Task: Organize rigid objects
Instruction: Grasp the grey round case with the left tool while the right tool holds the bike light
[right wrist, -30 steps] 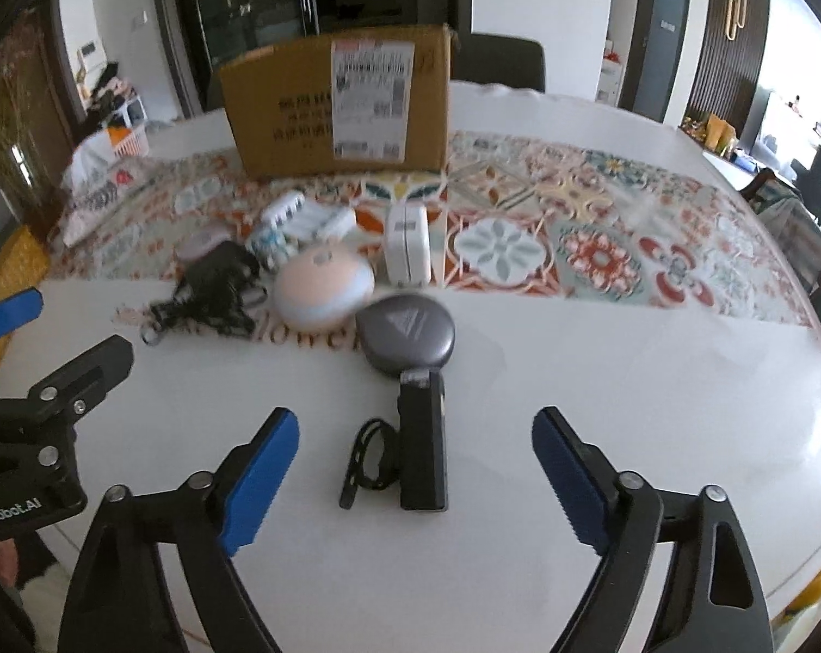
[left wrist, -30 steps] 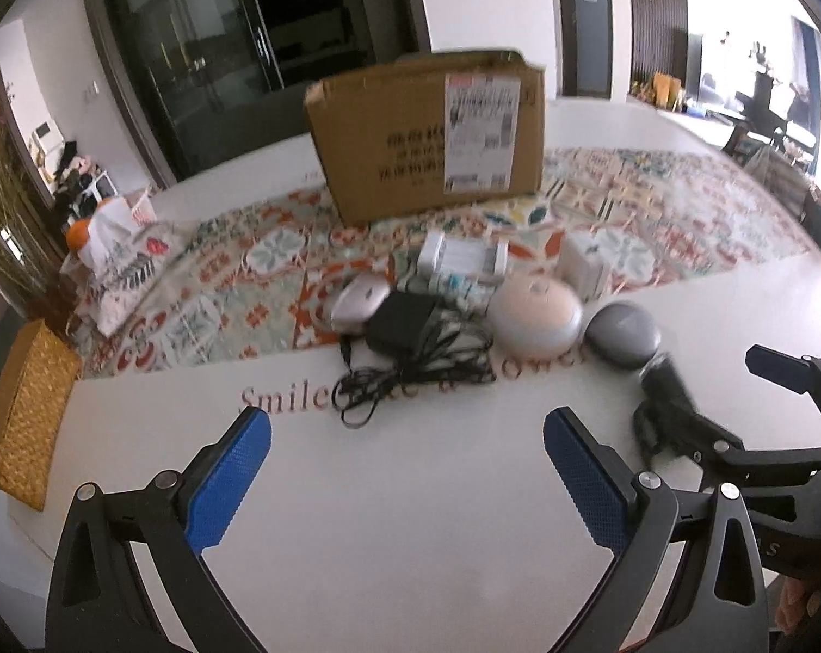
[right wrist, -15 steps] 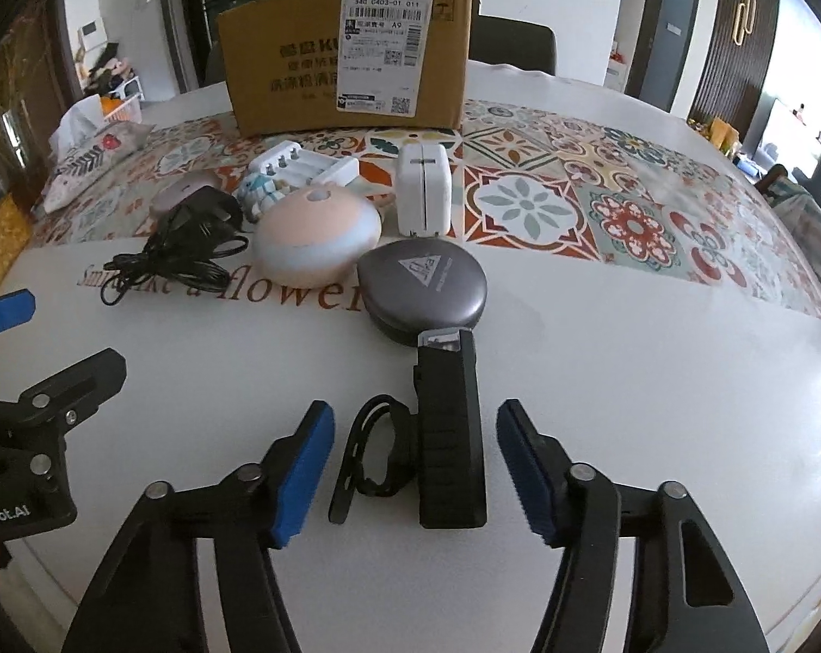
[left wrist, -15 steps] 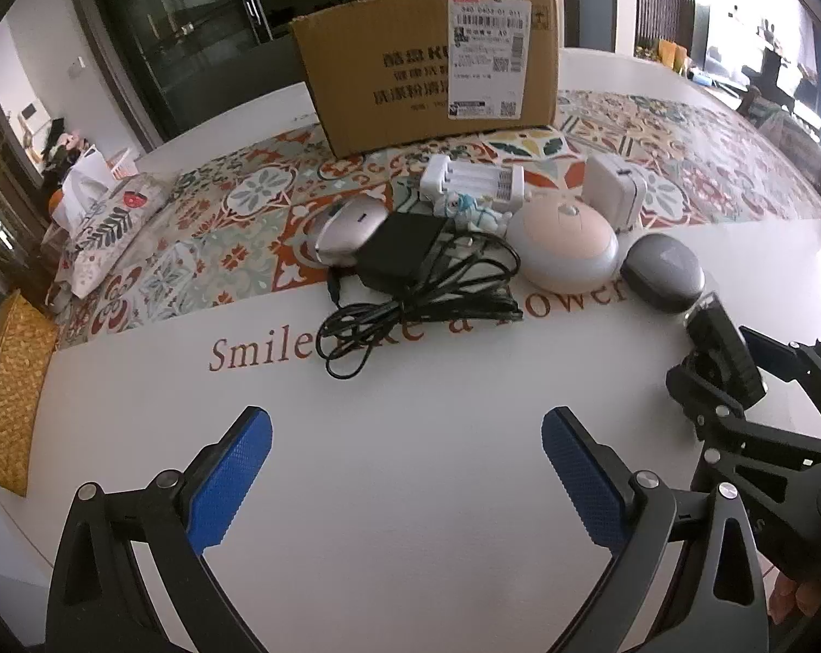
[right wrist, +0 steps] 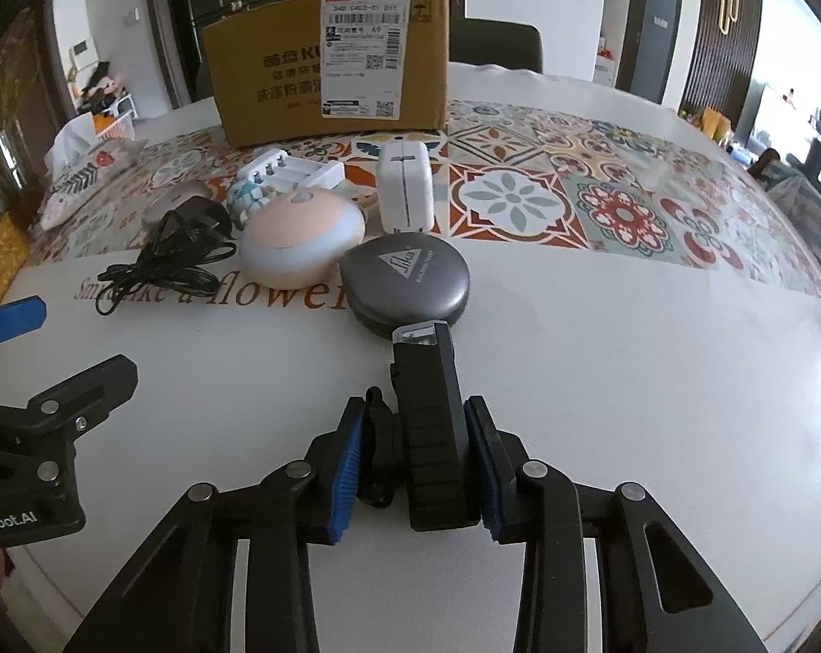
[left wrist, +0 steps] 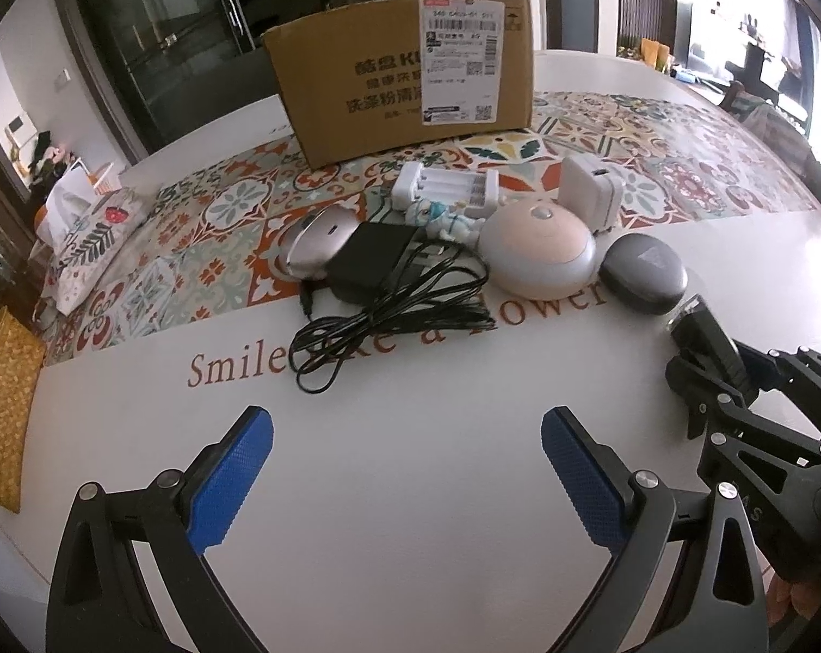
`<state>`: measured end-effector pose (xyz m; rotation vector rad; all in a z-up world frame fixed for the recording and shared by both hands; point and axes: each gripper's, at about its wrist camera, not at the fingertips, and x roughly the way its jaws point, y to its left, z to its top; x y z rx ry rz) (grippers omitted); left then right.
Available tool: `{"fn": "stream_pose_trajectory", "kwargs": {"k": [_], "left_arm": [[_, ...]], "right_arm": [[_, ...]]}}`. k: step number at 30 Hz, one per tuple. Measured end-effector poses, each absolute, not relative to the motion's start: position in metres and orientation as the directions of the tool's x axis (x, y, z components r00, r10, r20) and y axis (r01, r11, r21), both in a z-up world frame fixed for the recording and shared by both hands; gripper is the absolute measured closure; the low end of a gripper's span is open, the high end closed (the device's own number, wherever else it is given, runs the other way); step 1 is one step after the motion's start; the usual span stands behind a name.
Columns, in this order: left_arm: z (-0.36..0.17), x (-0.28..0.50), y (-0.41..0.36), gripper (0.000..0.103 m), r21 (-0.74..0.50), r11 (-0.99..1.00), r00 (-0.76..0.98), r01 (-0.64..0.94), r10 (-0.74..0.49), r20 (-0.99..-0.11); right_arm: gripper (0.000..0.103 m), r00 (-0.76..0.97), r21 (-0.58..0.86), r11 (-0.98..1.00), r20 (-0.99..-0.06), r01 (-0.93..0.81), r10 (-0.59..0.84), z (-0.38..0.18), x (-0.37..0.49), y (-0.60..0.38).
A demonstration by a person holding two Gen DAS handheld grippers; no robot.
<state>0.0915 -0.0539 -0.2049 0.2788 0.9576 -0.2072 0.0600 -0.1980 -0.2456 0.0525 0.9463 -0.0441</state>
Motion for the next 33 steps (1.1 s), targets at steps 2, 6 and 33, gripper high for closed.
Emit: {"fn": "stream_pose_trajectory", "kwargs": {"k": [2,6,33], "left_arm": [[-0.202,0.092,-0.057,0.003,0.129,0.944,0.561,0.305,-0.068,-0.825],[-0.195,0.092,-0.067,0.004,0.110,0.938,0.569,0.329,-0.104,-0.816],[-0.223,0.116,-0.182,0.023,-0.015,0.885,0.512,0.465,-0.283,-0.811]], "right_arm": [[0.067,0.578,0.031,0.997,-0.816,0.071,-0.016,-0.243,0.059,-0.202],[0.067,0.586,0.033,0.996,-0.810,0.087,-0.024,-0.233,0.055,-0.211],[0.067,0.576,0.007,0.984,-0.811,0.181,-0.100,-0.224,0.052,-0.313]]}}
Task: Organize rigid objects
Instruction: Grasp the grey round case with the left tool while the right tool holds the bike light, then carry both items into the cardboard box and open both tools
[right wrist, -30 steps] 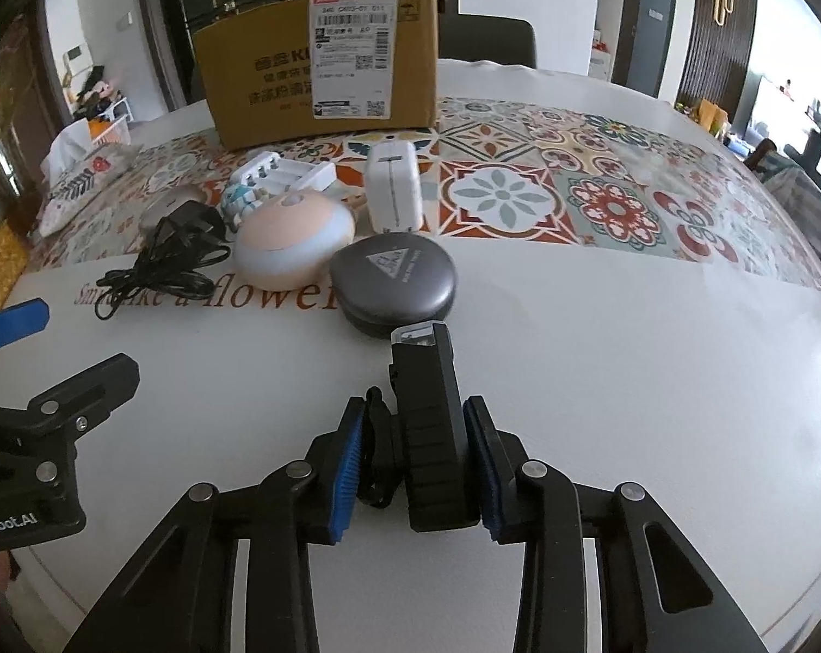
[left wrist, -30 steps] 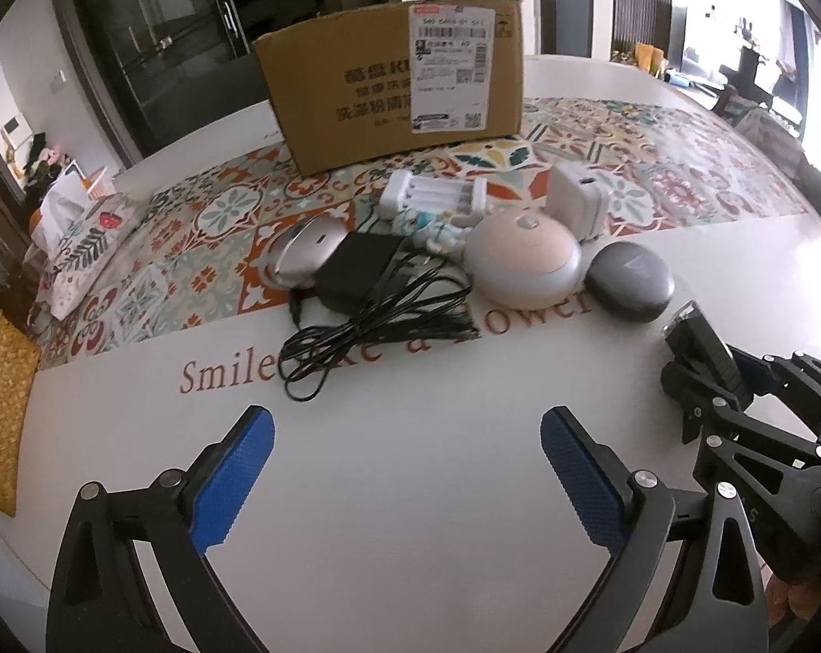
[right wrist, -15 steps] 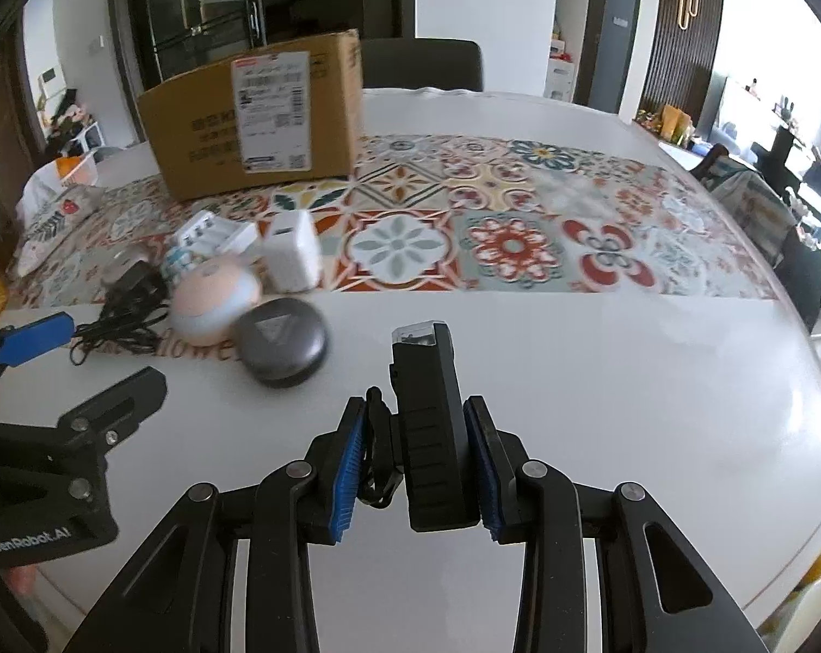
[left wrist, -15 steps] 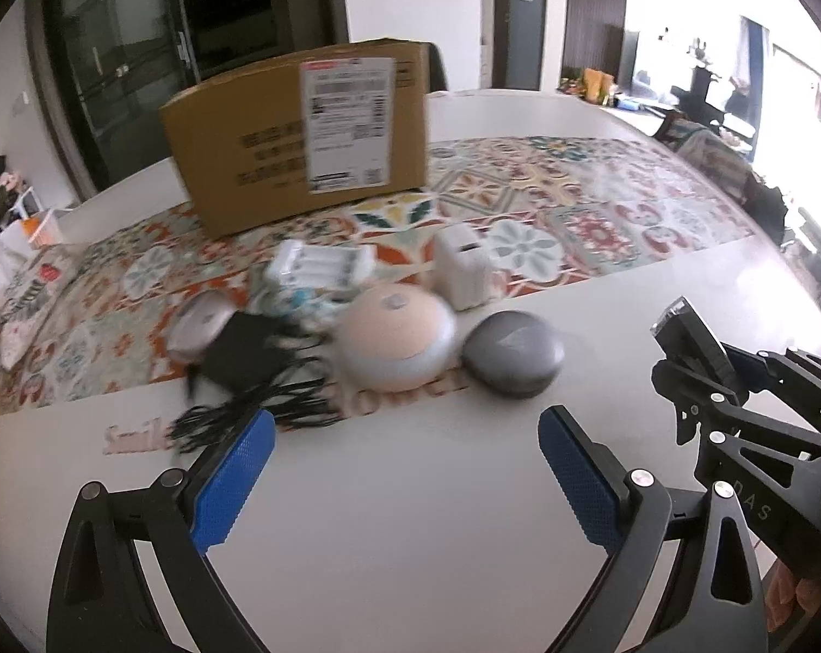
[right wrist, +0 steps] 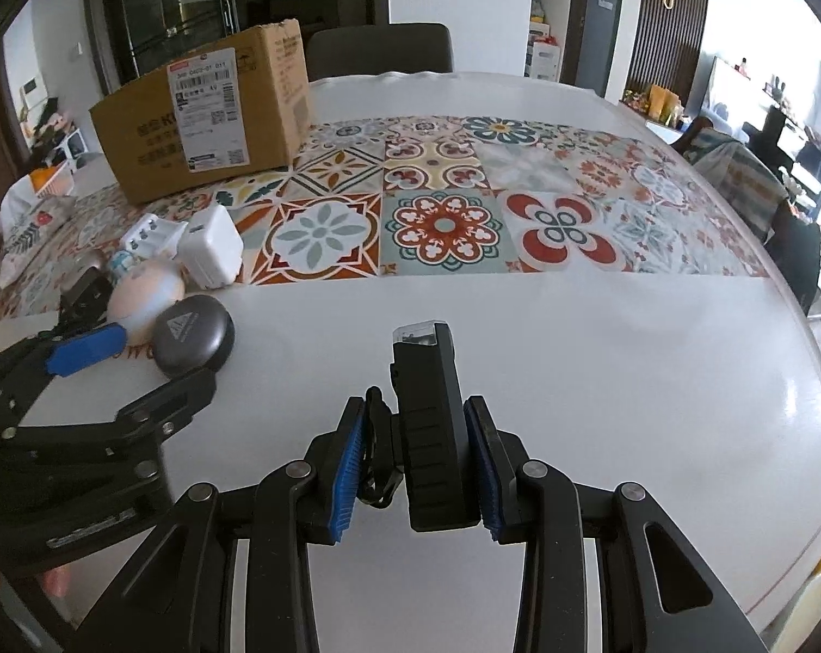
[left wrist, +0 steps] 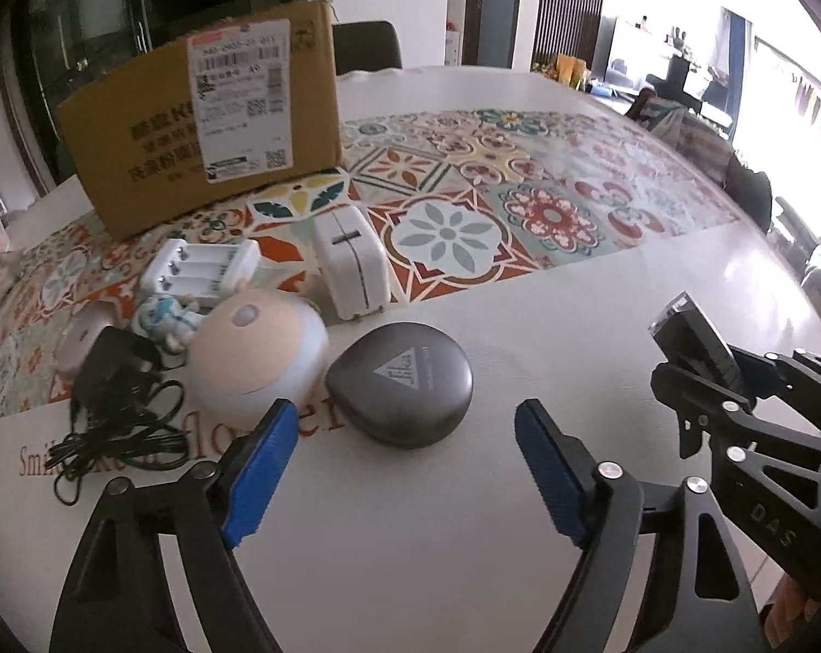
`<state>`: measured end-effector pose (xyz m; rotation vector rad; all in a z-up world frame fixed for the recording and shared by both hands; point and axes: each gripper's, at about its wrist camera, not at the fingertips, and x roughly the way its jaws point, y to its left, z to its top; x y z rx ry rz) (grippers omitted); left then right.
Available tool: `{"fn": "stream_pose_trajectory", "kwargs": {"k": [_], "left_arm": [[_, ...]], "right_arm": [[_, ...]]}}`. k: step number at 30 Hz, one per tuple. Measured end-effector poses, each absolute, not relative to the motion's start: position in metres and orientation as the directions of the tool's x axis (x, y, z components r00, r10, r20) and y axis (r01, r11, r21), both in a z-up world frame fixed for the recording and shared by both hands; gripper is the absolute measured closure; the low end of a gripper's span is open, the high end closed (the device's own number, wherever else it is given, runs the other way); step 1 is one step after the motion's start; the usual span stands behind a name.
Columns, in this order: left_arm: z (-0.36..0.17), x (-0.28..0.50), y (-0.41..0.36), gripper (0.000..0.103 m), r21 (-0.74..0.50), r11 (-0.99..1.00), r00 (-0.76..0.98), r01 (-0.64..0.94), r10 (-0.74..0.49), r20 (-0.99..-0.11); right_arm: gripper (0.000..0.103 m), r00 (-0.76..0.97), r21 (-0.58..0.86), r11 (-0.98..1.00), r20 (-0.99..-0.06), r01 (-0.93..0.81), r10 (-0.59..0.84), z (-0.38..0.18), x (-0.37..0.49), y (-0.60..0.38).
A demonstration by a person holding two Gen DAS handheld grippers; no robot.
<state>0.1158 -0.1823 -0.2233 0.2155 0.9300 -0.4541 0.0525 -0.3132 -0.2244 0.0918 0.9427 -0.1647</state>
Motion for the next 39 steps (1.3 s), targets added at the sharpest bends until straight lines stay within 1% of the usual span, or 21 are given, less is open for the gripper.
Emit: {"fn": "stream_pose_trajectory", "kwargs": {"k": [9,11,15,17,20,30,39], "left_arm": [[-0.235,0.128,-0.194,0.025,-0.015,0.888,0.504,0.460,-0.275,-0.819],[-0.237,0.130,-0.196,0.027,-0.009,0.889,0.505,0.458,-0.269,-0.820],[-0.239,0.135,-0.199,0.029,-0.012,0.893,0.508,0.450,-0.267,-0.819],[-0.241,0.137,-0.200,0.034,-0.008,0.894,0.509,0.448,-0.263,-0.819],[-0.241,0.137,-0.199,0.048,-0.008,0.893,0.518,0.451,-0.269,-0.812],[-0.232,0.137,-0.191,0.048,-0.057,0.889,0.479,0.455,-0.298,-0.826],[-0.194,0.137,-0.167,0.048,-0.053,0.897,0.520,0.440,-0.302,-0.799]], "right_arm": [[0.067,0.573,0.032,0.986,-0.817,0.163,-0.068,-0.234,0.063,-0.319],[0.067,0.570,0.036,0.986,-0.819,0.166,-0.066,-0.236,0.066,-0.320],[0.066,0.567,0.053,0.986,-0.823,0.161,-0.048,-0.240,0.069,-0.320],[0.066,0.565,0.057,0.986,-0.824,0.158,-0.043,-0.241,0.071,-0.320],[0.066,0.563,0.062,0.987,-0.826,0.150,-0.034,-0.243,0.072,-0.318],[0.066,0.569,0.061,0.989,-0.822,0.136,-0.028,-0.233,0.075,-0.310],[0.066,0.607,0.061,0.991,-0.795,0.116,-0.022,-0.201,0.081,-0.292]]}}
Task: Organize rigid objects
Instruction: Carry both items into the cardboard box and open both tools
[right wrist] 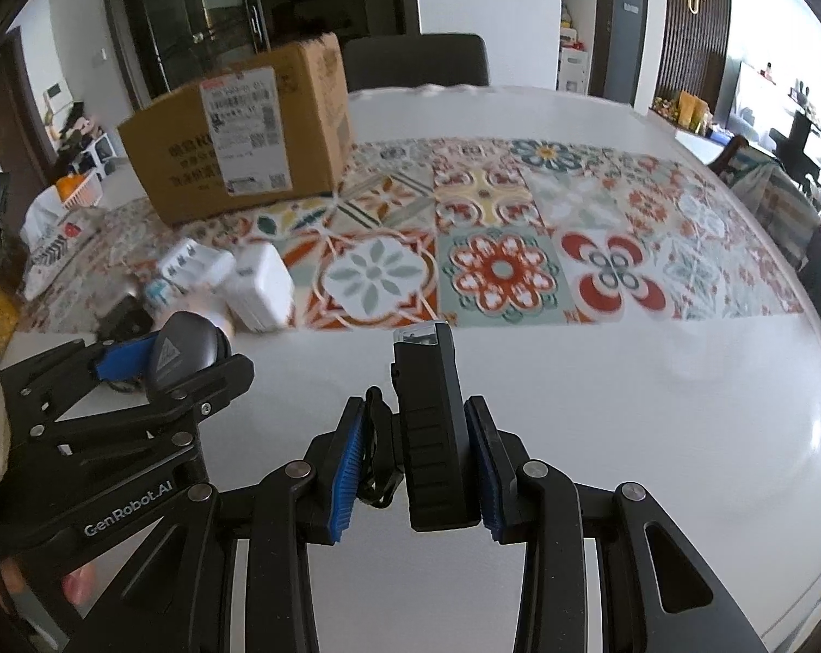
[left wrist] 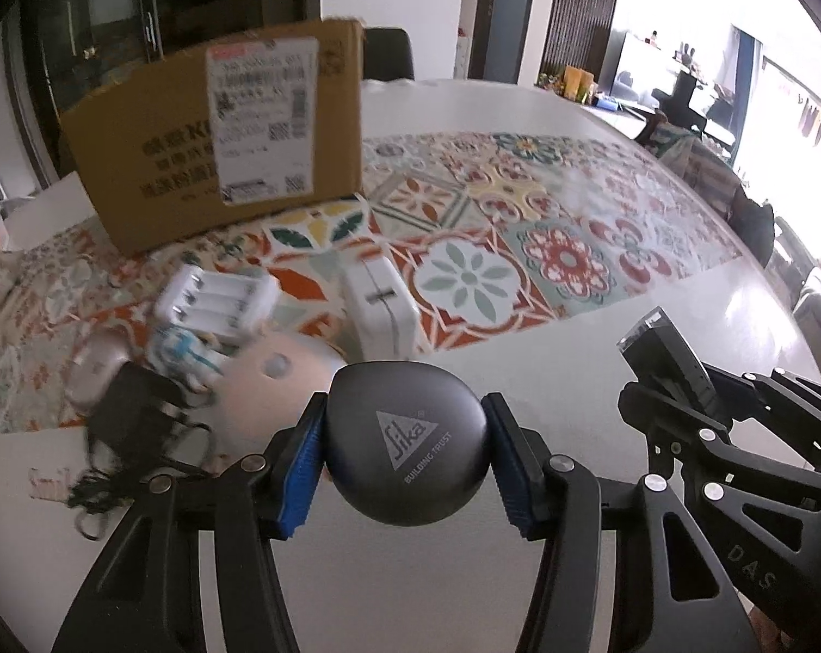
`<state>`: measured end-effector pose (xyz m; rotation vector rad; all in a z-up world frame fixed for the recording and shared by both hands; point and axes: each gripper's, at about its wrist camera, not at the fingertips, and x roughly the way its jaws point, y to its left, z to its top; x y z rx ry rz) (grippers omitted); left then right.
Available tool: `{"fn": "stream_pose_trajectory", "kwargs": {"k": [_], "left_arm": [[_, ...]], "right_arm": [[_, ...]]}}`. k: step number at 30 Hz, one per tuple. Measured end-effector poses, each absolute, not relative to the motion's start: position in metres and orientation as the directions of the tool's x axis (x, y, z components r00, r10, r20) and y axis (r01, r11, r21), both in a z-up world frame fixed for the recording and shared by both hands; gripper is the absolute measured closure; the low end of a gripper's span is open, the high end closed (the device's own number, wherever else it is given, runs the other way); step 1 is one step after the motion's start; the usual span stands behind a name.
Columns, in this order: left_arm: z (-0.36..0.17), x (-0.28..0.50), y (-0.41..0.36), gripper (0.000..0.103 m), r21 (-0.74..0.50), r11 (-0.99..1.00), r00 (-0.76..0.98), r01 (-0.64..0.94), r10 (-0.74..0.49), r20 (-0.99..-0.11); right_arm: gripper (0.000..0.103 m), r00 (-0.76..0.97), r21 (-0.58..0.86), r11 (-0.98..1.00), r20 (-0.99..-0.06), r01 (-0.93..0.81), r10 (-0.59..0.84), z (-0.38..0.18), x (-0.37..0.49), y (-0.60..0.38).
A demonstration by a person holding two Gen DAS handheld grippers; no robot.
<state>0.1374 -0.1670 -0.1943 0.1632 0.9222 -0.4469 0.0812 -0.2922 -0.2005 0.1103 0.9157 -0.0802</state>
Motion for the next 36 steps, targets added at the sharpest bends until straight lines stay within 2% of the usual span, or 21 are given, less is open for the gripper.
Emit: {"fn": "stream_pose_trajectory", "kwargs": {"k": [22,36], "left_arm": [[-0.094,0.158,-0.088,0.048,-0.005,0.954,0.668,0.301,-0.215,-0.712],[-0.044,0.185,-0.061,0.048,0.033,0.972,0.767,0.234,-0.164,-0.620]], "right_arm": [[0.066,0.717,0.089,0.996,-0.692,-0.022,0.078,-0.106,0.120,-0.225],[0.066,0.768,0.086,0.991,-0.626,-0.105,0.135,-0.064,0.165,-0.204]]}}
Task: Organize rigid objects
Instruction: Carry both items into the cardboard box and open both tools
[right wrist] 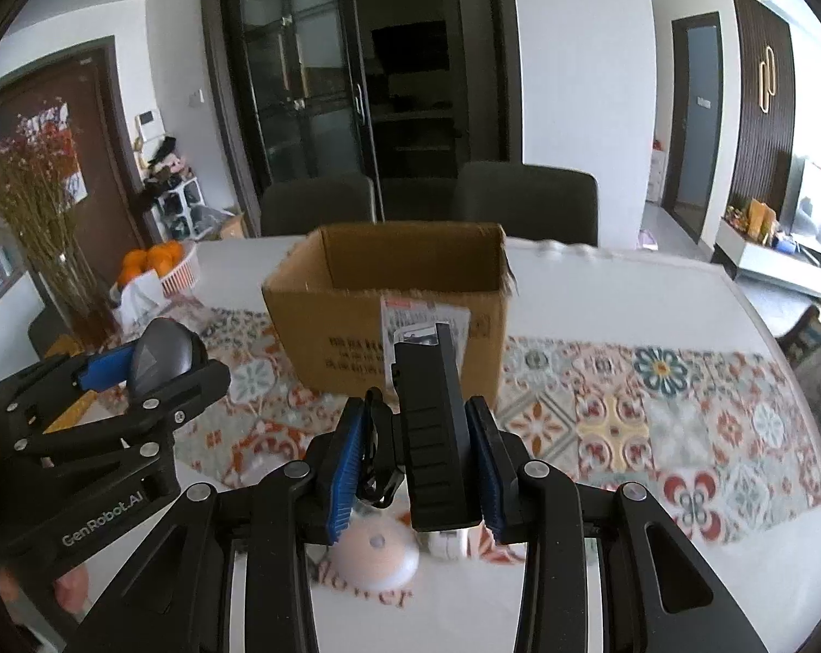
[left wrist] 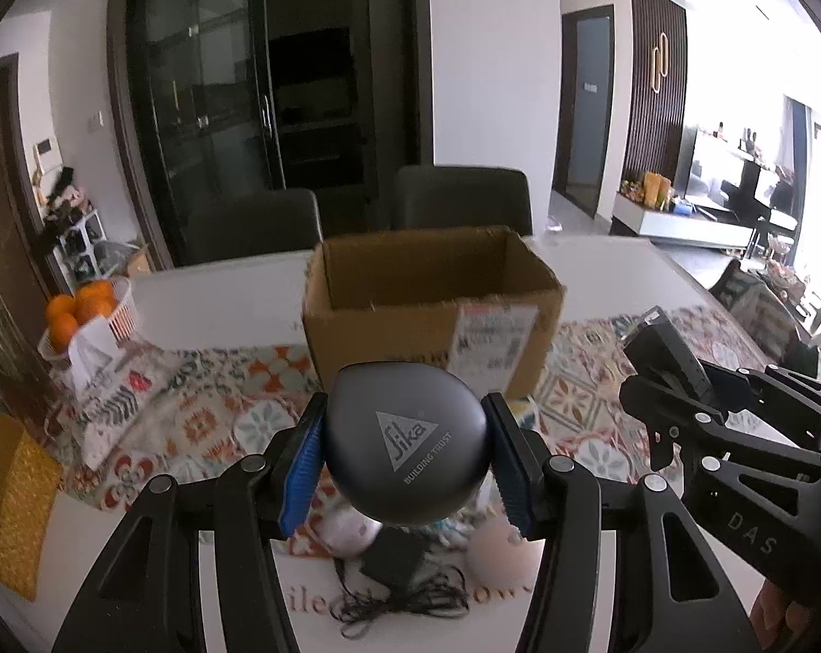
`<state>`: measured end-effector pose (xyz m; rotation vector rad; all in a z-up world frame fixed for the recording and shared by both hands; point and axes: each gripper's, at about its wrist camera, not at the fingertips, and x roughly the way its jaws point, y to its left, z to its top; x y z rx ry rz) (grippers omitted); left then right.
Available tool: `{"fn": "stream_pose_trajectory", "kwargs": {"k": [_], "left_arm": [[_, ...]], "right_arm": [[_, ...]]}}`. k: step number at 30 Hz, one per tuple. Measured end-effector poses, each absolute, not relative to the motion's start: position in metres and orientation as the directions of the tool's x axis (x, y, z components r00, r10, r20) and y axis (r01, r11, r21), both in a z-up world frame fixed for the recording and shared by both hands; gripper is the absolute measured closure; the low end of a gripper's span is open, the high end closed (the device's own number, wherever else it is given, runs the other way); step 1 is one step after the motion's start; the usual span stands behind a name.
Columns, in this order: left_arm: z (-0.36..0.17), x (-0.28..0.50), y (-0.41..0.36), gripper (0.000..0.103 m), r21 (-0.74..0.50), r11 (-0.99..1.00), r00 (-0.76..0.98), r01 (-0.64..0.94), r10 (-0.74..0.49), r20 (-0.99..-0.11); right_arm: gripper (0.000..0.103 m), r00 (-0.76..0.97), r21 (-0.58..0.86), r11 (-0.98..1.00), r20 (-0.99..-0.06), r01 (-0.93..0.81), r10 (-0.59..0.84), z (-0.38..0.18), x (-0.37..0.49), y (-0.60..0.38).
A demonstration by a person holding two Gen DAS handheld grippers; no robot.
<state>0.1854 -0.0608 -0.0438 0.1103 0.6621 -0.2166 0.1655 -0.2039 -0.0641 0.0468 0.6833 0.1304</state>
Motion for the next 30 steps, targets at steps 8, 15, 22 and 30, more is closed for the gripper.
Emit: {"fn": "stream_pose_trajectory", "kwargs": {"k": [8,15,22,30], "left_arm": [[-0.027,0.217,-0.055,0.048,0.031,0.974,0.765,0.224,-0.156,-0.624],[-0.016,0.255,-0.054,0.048,0.004,0.969,0.748,0.248,-0.188,-0.636],[-0.016,0.302,-0.057,0.048,-0.007,0.960,0.690,0.280,-0.206,-0.694],[-0.015,0.338,-0.062,0.048,-0.001,0.958,0.670,0.286,-0.201,-0.715]], "right_arm": [[0.066,0.777,0.102,0.986,-0.607,-0.131,0.166,-0.045,0.201,-0.198],[0.065,0.762,0.124,0.983,-0.620,-0.139,0.186,-0.036,0.239,-0.198],[0.065,0.737,0.120,0.983,-0.651,-0.138,0.183,-0.029,0.285,-0.201],[0.065,0.691,0.126,0.981,-0.696,-0.151,0.196,-0.034,0.330,-0.203]]}}
